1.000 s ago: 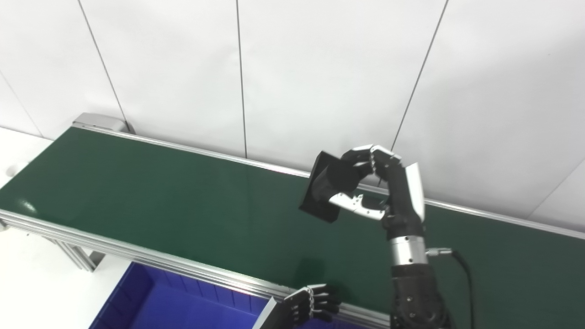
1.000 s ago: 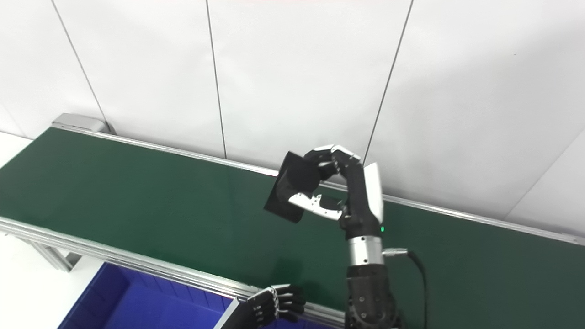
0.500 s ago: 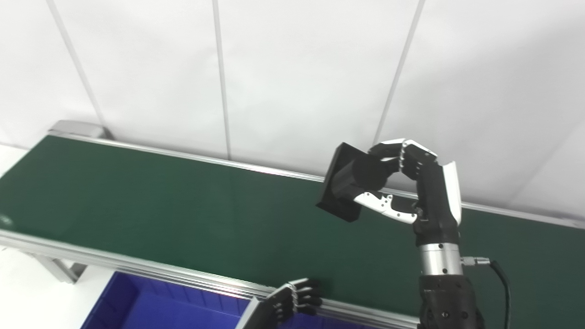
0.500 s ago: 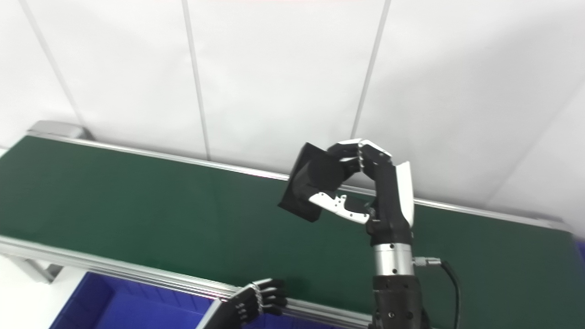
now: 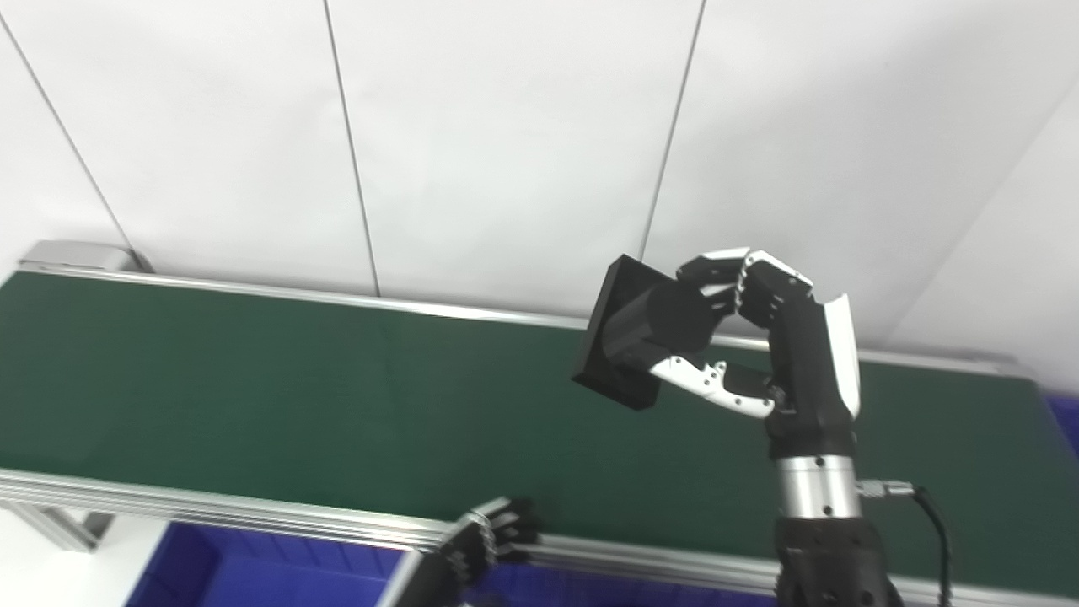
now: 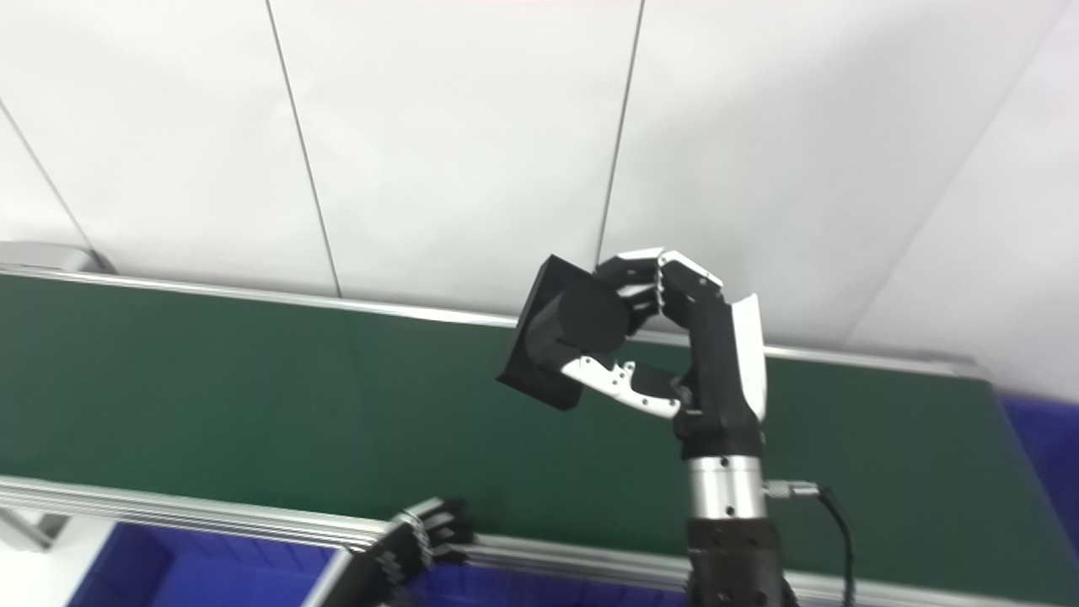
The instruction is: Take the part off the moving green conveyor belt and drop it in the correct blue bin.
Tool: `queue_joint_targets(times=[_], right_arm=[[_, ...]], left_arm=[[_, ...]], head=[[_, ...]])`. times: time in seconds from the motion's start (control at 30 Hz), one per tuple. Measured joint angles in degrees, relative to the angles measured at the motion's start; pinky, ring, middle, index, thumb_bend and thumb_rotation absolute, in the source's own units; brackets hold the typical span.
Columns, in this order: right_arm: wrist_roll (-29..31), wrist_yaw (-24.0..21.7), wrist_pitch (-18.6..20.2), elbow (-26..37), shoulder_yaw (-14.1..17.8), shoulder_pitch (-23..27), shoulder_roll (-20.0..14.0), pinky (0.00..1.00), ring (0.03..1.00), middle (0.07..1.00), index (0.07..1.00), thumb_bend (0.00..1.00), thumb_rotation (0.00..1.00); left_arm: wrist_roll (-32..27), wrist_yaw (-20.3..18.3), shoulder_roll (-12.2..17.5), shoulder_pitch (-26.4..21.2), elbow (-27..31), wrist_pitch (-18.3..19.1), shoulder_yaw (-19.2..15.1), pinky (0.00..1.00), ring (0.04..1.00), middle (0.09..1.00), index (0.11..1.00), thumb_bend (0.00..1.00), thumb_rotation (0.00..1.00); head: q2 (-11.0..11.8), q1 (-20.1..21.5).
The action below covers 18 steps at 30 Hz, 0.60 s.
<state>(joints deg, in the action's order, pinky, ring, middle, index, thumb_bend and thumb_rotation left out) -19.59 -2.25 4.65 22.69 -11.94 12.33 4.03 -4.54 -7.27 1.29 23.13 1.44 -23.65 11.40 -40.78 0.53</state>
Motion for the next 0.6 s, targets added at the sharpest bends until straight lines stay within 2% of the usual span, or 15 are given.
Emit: queue_joint_targets(times=[0.27,0.6], right_arm=[[0.15,-0.55,2.69,4.62,1.36,-3.05,-0.85,0.4,0.444,0.493,0.493,0.52,0.0],[0.59,-0.64,4.24,10.56,3.6,-8.71,-1.14,0.39,0.446,0.493,0.492,0.52,0.0]], left_arm=[[-0.65,-0.38,0.74,0.15,2.32,0.89,-0.87,0.71,0.746,0.777,0.802,0.82,0.68],[-2.58,-0.74,2.02,0.28,6.12,4.52,-1.57,0.71,0.738,0.769,0.795,0.83,0.65]], head=[[-3.95,3.34],[-6.42,6.15]])
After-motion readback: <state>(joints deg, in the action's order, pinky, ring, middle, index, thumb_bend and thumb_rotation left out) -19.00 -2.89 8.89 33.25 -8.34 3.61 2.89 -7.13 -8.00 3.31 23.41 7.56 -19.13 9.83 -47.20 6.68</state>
